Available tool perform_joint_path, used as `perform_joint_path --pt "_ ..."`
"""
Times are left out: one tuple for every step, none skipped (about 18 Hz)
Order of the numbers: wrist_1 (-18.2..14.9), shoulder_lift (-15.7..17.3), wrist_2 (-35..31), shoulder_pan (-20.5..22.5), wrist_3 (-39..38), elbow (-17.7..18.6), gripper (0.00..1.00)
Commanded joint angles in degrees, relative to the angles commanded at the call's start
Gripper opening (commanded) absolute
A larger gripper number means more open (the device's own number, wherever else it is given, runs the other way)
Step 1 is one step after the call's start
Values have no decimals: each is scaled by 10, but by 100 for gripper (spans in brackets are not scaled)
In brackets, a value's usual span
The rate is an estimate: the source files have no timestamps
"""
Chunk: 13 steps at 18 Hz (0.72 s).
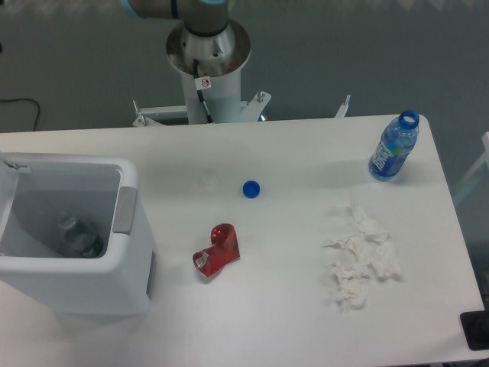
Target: Close the trash can
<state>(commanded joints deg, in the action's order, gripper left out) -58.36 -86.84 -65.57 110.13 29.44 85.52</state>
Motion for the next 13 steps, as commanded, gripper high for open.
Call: perform_joint_path --pt "0 -1 0 -3 0 1 17" --pt "1 -3 0 -6 1 1 13" --pt "1 -5 0 -10 1 0 13" --pt "3 -8 0 -11 3 -1 11" --pt "4 -11 0 -12 4 -2 9" --pt "9 -14 0 -16 4 -3 9" --pt "11 -18 0 -20 4 -4 7" --pt "12 -19 -1 -21 4 -6 7" --pt "13 -22 -2 -23 4 -9 6" --pt "13 -24 -2 -23 4 -12 6" --pt "13 -28 -2 -23 4 -16 6" --pt "13 -32 -3 -23 4 -21 6" --pt "17 -36 -3 -23 4 -26 6"
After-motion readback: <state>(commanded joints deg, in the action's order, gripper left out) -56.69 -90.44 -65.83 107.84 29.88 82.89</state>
